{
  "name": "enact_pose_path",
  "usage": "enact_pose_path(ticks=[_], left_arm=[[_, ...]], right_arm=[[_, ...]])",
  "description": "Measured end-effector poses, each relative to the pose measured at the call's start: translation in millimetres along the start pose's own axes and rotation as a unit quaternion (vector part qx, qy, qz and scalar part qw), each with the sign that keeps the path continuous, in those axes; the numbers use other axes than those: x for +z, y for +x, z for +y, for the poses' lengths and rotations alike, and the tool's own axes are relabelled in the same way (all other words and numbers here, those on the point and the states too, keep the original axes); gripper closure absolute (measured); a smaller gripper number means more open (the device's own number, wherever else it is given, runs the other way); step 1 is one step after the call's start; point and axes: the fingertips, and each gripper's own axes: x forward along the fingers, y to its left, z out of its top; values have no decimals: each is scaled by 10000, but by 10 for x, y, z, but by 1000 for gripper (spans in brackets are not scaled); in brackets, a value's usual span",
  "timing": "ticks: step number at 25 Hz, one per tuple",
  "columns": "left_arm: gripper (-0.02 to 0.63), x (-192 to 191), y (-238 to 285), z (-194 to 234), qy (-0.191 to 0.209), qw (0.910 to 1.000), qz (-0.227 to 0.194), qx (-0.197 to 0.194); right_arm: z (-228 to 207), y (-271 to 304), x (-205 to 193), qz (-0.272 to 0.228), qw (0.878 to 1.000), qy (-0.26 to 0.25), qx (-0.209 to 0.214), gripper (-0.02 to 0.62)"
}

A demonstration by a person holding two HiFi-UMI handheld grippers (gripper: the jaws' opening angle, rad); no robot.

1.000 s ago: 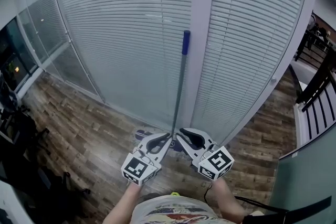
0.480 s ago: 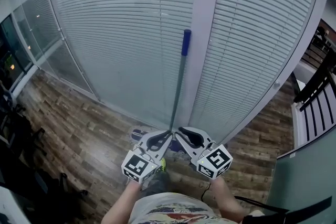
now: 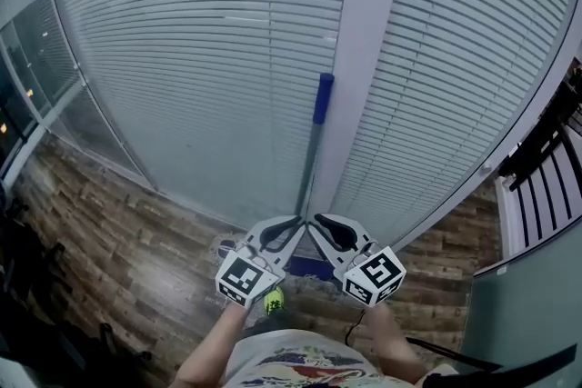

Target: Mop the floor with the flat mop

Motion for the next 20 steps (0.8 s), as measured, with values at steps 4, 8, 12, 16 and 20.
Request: enact_pose_path(ticks=[4,8,12,16,20], left_arm=[[581,-66,379,416,66,9997,-11,-254],[529,-121,601,787,214,9990,86,-388],[487,-214,901,1139,308,9976,199,-587],[451,-498,1204,1418,360,9953,404,-801],[424,-609,1427,1579,359,9924,478,-1074]], right_arm=[[-507,316,-2,-17,9991,135,-395,534],[-849,605,43,-36,9973,150,-715,528],[-1272,877,96,-151,9938,181,-1084,488],[-1650,1130,-15,-188,9904,229,-1352,477],[-1853,1278,13,-93,9865,189,-1624,463]])
